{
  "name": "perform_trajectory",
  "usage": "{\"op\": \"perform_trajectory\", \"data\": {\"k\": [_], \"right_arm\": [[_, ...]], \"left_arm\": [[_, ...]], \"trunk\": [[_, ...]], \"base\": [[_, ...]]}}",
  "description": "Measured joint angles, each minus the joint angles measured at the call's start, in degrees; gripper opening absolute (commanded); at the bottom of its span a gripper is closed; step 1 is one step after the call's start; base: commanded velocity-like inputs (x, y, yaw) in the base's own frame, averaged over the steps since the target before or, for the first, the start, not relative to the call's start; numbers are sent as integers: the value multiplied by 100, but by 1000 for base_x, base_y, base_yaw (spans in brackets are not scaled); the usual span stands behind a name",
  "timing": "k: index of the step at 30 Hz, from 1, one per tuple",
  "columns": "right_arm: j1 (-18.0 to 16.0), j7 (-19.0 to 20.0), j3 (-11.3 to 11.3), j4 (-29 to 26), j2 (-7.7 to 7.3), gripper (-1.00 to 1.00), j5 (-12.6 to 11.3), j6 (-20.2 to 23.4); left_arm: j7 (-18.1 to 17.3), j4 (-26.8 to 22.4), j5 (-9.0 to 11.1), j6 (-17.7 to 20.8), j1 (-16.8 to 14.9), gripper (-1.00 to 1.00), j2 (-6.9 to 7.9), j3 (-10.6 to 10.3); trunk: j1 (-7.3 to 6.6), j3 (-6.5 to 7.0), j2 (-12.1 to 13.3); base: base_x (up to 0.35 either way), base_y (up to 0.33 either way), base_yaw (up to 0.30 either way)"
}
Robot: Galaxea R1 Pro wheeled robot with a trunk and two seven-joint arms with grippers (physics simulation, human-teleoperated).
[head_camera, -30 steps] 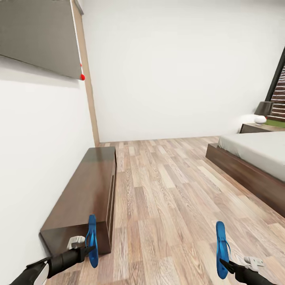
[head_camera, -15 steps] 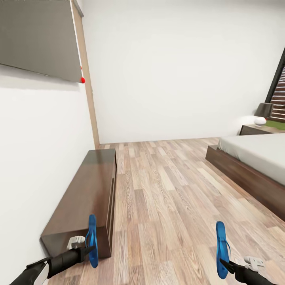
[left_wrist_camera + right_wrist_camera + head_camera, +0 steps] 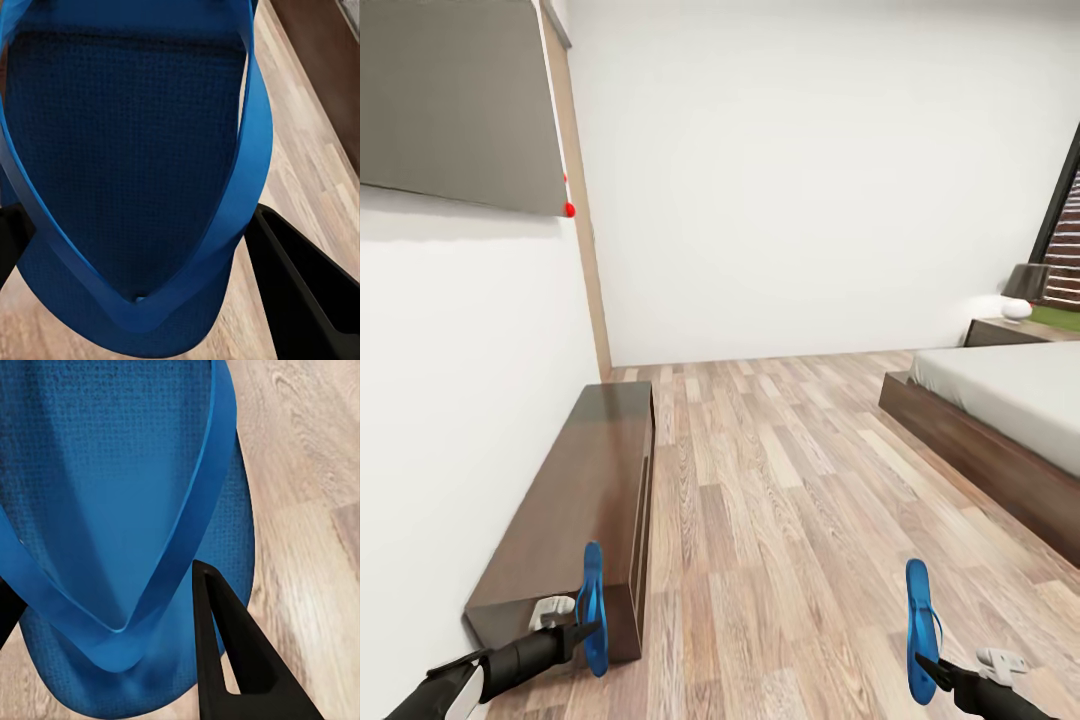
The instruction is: In the bedroom, move the book from the bed onto either nightstand, and place the two sandals side by side next to the bed.
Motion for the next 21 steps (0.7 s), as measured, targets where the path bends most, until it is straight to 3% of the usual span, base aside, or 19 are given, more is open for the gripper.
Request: {"op": "perform_trajectory", "data": {"k": [11, 21], "right_arm": [[0, 4, 5, -4, 0, -100, 1, 7], [3, -2, 8, 2, -1, -100, 3, 31]], "left_arm": [[0, 0, 0, 0, 0, -100, 0, 0], [1, 3, -8, -3, -1, -100, -1, -3]], "trunk": [[-242, 197, 441], [-264, 216, 483]], "base": [[0, 0, -10], [0, 0, -255]]}}
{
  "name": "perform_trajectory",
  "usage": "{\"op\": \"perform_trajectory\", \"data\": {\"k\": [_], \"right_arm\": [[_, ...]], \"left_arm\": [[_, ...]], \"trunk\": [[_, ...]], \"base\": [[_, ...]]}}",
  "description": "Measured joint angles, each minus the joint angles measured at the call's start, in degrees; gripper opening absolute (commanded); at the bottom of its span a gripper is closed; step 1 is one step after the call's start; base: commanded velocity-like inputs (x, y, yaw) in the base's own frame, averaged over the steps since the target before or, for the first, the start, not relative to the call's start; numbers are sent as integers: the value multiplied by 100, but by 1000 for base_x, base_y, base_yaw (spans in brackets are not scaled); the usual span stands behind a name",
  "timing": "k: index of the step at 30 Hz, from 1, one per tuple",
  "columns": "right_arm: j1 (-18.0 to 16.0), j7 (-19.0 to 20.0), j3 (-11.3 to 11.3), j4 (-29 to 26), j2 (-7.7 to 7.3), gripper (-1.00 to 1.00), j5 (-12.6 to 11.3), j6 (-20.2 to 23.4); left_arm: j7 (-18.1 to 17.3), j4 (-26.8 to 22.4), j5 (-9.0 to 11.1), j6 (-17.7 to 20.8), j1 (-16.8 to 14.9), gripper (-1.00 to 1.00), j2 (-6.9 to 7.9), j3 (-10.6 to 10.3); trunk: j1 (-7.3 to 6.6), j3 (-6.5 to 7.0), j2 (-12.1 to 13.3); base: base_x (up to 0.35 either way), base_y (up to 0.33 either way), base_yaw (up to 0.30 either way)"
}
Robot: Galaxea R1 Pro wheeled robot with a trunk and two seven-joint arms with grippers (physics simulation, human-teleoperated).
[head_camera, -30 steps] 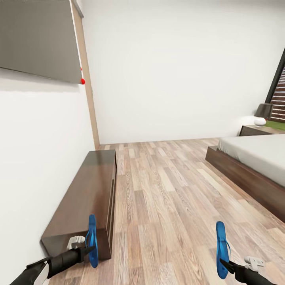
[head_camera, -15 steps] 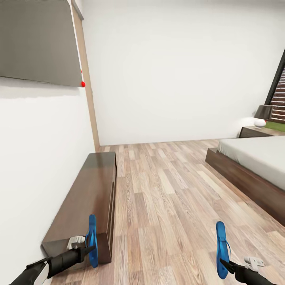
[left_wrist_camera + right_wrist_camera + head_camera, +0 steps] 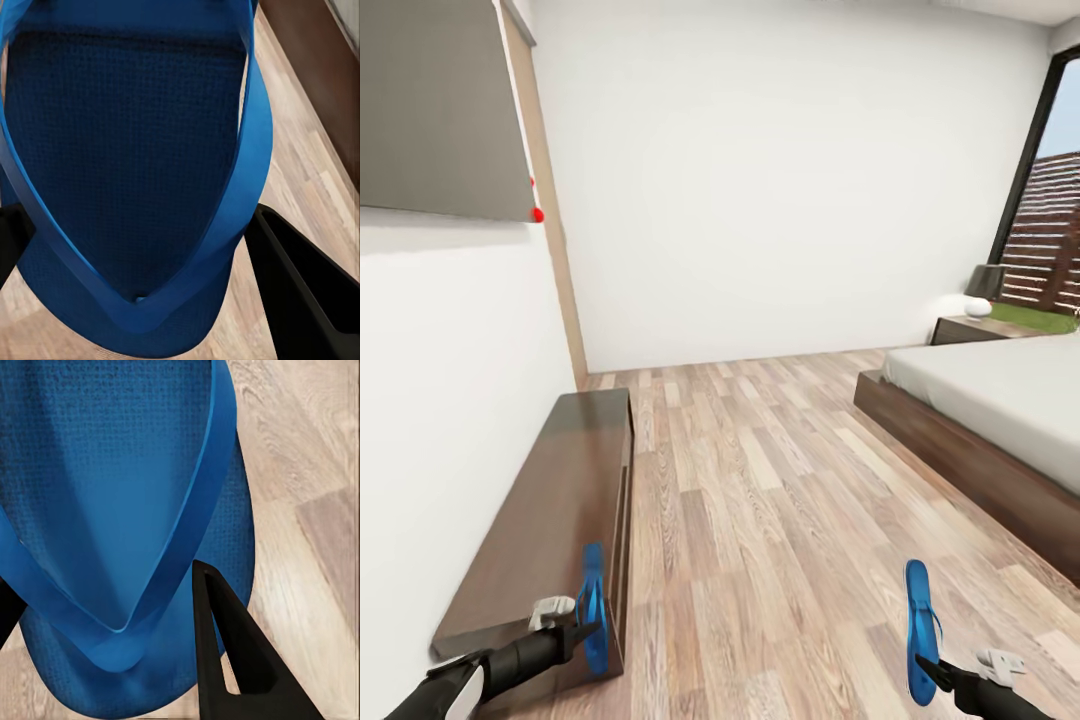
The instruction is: In the bedroom, move the book from the bed onto either nightstand, and place the two sandals side by side next to the bed.
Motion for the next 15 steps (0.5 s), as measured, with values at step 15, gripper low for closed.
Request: {"op": "perform_trajectory", "data": {"k": [15], "right_arm": [[0, -10, 6, 10, 0, -100, 3, -4]], "left_arm": [[0, 0, -3, 0, 0, -100, 0, -1]], "trunk": [[0, 0, 0]], "base": [[0, 0, -284]]}}
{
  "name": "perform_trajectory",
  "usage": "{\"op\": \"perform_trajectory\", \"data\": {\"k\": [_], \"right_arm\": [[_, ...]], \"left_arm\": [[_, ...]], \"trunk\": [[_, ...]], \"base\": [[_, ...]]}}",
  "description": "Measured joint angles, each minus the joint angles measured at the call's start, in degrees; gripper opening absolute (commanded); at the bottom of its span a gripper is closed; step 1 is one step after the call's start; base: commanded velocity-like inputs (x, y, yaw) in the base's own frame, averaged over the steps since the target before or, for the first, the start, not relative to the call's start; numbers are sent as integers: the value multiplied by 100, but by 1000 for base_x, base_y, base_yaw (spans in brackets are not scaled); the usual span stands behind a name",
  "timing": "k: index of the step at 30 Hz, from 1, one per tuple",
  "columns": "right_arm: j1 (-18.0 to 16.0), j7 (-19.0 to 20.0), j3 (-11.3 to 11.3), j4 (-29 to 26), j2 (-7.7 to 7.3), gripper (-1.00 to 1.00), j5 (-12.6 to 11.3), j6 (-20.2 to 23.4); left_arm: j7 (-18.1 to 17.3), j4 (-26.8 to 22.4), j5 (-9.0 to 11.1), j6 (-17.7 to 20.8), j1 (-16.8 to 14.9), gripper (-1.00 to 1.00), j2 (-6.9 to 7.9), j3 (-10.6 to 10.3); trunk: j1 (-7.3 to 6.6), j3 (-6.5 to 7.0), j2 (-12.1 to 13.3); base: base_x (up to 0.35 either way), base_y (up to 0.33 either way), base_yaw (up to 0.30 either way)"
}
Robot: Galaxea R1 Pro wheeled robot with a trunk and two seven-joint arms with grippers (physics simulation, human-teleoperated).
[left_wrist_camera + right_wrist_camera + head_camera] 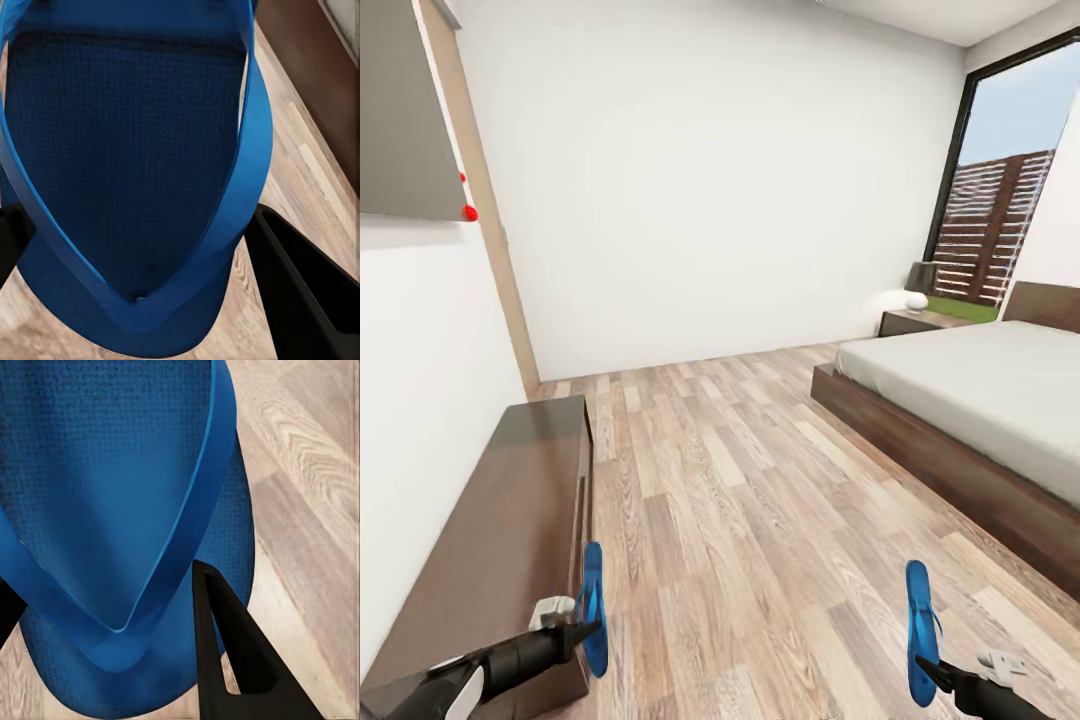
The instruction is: In the bedroom, move the book from the bed onto either nightstand, and place the two sandals side by side next to the bed.
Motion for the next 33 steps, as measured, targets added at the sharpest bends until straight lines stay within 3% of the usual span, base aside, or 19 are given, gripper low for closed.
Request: {"op": "perform_trajectory", "data": {"k": [33], "right_arm": [[-1, 10, -8, 0, 1, -100, -3, 0]], "left_arm": [[-2, 140, -16, 0, 1, -100, -9, -1]], "trunk": [[0, 0, 0]], "base": [[0, 0, -272]]}}
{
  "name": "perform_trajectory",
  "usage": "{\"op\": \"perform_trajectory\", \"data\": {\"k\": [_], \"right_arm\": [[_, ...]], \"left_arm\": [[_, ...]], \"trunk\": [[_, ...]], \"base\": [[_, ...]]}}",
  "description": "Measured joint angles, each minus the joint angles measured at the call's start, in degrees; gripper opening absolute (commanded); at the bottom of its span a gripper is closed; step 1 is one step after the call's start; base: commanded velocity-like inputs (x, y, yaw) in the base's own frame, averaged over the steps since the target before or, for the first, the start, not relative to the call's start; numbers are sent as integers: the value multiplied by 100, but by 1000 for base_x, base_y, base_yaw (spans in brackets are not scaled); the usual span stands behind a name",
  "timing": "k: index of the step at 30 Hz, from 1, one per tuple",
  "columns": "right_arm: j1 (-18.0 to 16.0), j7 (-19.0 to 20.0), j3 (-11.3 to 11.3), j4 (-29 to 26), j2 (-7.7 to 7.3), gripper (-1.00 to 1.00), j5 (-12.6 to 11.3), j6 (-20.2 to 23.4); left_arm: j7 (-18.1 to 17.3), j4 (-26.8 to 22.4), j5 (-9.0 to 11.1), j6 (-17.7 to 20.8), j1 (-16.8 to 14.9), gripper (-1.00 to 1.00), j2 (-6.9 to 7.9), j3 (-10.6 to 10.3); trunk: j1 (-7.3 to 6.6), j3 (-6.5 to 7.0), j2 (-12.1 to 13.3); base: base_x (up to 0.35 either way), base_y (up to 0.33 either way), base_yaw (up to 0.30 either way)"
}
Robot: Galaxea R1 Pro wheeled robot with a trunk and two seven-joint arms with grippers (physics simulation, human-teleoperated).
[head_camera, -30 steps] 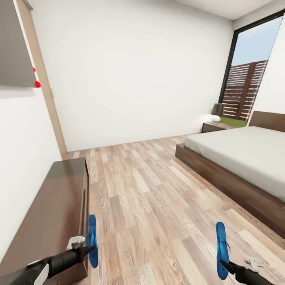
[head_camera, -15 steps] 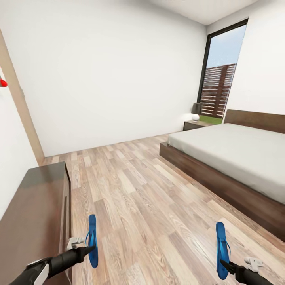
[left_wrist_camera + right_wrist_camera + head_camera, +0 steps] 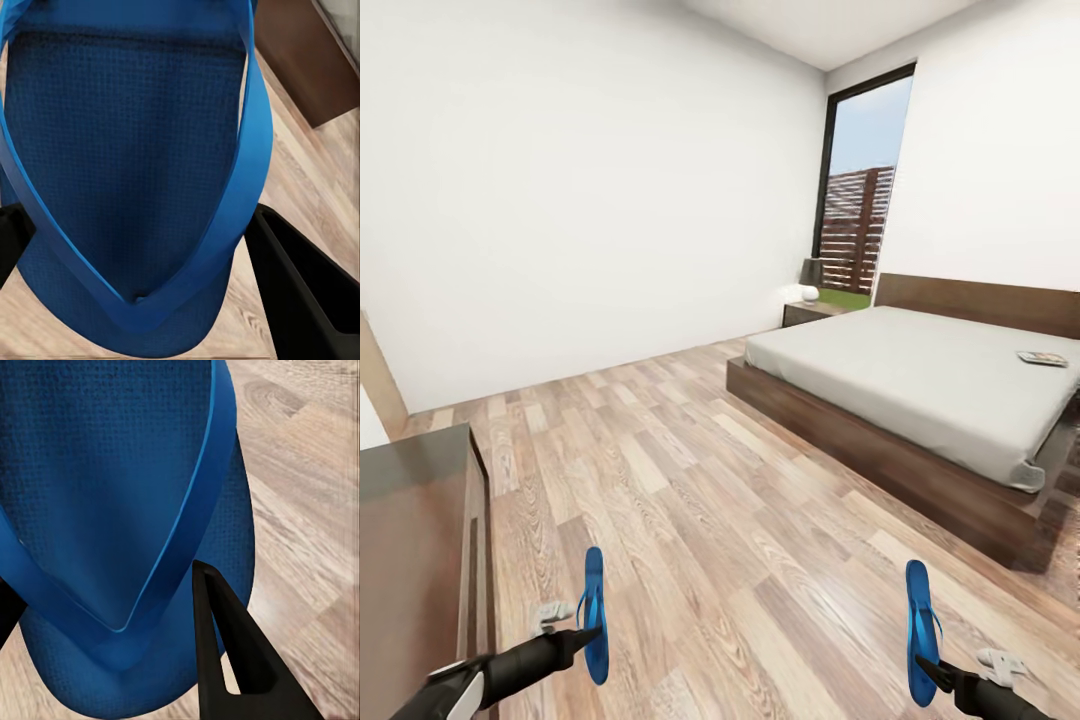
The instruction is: In the bedroom, move the book from the bed onto either nightstand, and place the two sandals side by side next to the bed.
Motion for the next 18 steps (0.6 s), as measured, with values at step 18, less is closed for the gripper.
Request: {"op": "perform_trajectory", "data": {"k": [18], "right_arm": [[0, 38, 0, -9, 0, -100, -9, 10]], "left_arm": [[-1, 70, 3, -7, -1, -100, 0, 9]], "trunk": [[0, 0, 0]], "base": [[0, 0, -32]]}}
